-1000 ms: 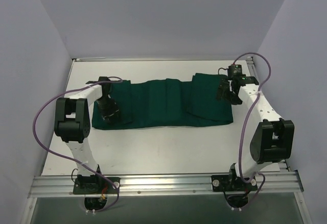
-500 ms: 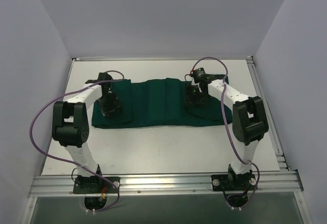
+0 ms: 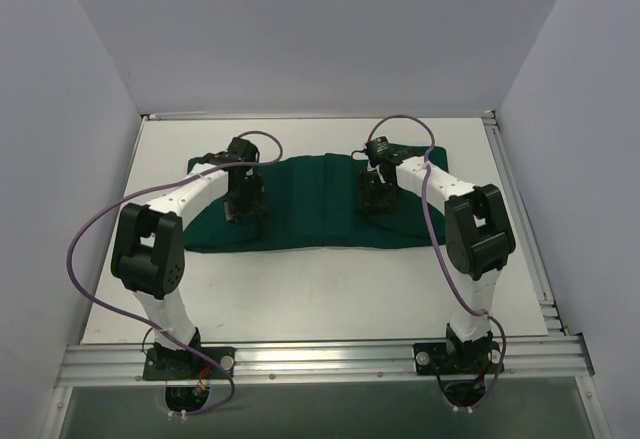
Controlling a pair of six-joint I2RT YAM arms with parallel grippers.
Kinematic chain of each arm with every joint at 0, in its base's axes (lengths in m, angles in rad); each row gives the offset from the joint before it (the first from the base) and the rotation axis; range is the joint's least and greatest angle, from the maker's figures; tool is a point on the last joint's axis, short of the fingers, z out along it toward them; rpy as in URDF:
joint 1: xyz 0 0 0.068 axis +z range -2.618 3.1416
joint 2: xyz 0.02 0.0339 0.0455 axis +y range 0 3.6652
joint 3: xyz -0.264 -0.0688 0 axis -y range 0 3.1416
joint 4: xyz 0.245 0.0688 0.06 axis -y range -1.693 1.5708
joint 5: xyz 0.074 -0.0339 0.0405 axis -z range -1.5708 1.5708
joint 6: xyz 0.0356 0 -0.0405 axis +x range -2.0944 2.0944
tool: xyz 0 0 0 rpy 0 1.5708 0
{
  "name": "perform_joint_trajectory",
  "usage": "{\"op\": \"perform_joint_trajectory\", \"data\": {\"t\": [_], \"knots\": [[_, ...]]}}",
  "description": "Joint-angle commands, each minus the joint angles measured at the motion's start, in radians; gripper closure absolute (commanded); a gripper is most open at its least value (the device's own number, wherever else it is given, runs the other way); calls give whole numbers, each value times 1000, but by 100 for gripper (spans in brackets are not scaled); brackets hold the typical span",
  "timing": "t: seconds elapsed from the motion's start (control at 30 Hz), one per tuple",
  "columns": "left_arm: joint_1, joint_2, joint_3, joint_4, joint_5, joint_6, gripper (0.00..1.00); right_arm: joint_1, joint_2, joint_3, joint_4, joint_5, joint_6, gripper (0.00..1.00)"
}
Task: Open and lay out the surgical kit
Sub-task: Open the surgical kit at the center of the board.
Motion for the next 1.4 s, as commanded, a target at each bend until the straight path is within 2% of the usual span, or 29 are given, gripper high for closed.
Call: {"op": "perform_joint_trajectory", "data": {"t": [0.0,0.2,0.27,0.3,0.37,0.63,0.7,0.8,0.83,0.9,1.0,1.17,1.27,1.37], "knots": [[-28,-6,29,-21,-69,-6,34,3,12,27,-63,75,5,60],[-71,14,32,-38,-115,-15,32,21,2,1,-62,88,2,61],[-85,23,40,-44,-119,-16,31,25,6,-1,-63,85,1,72],[-90,27,45,-47,-133,-18,31,25,6,1,-66,86,1,88],[-102,46,63,-61,-141,-18,30,25,0,8,-72,100,1,99],[-122,115,88,-102,-225,-18,33,-6,-55,48,-115,135,-1,100],[-120,132,78,-95,-233,-10,37,-32,-80,54,-124,141,-1,100],[-110,150,69,-82,-245,11,54,-74,-109,60,-138,157,-10,100],[-105,156,69,-79,-242,17,75,-113,-115,62,-150,179,-15,100],[-75,153,72,-85,-253,26,96,-164,-138,64,-161,198,-19,100],[-19,97,80,-110,-280,43,98,-296,-178,65,-181,287,-10,100],[162,-104,81,-119,-294,89,98,-567,-254,54,-181,560,-18,100],[235,-160,91,-113,-288,129,98,-659,-247,64,-172,712,-45,100],[289,-174,86,-119,-254,117,98,-675,-195,61,-163,839,-32,100]]}}
